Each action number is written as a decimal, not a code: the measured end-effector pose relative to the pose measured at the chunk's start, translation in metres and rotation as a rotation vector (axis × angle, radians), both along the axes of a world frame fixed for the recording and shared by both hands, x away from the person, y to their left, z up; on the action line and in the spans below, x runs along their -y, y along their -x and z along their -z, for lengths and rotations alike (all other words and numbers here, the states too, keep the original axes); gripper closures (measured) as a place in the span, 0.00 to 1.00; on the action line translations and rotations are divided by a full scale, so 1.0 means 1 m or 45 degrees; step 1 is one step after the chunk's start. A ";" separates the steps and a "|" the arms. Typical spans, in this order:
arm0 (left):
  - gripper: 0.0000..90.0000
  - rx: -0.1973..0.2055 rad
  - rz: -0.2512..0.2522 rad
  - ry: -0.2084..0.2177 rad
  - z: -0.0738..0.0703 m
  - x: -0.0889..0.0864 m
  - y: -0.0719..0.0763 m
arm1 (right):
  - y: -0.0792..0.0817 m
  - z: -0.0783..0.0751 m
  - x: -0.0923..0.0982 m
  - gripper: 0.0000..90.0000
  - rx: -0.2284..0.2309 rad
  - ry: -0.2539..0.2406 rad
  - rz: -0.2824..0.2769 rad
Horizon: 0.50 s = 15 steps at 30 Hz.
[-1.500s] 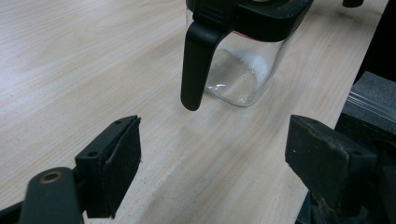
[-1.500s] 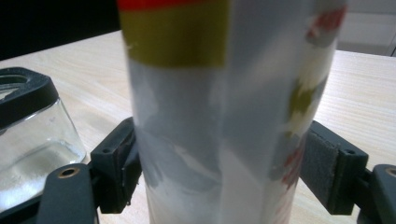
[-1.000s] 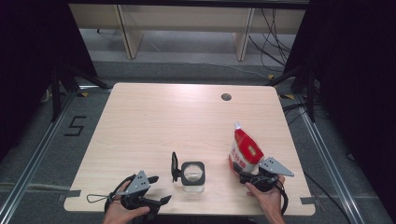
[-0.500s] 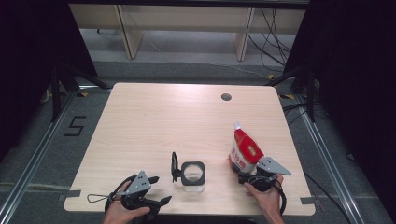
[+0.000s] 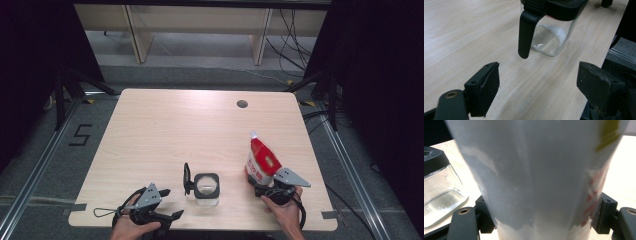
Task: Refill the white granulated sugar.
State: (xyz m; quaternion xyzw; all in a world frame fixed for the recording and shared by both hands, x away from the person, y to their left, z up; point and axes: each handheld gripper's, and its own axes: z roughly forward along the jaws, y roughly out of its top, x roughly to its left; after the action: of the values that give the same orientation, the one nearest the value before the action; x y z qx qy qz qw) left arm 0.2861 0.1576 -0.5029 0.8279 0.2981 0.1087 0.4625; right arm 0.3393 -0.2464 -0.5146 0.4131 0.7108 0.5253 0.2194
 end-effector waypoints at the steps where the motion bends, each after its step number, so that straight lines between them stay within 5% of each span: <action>1: 0.20 0.015 0.016 -0.012 0.000 -0.001 -0.001 | -0.002 0.001 0.001 0.28 0.027 0.042 0.006; 5: 0.20 0.015 0.014 -0.017 0.000 -0.001 -0.001 | -0.004 0.001 0.001 0.27 0.039 0.072 -0.016; 7: 0.20 -0.012 -0.009 -0.011 0.000 0.000 0.000 | -0.002 0.000 -0.001 0.27 -0.014 0.082 0.018; 15: 0.20 0.001 0.002 -0.003 0.000 0.000 0.000 | -0.005 0.002 -0.001 0.35 0.023 0.083 0.033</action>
State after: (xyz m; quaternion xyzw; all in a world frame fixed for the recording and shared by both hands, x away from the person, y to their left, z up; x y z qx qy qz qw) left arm 0.2861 0.1576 -0.5030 0.8286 0.2971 0.1092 0.4618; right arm 0.3447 -0.2455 -0.5163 0.4101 0.7201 0.5028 0.2458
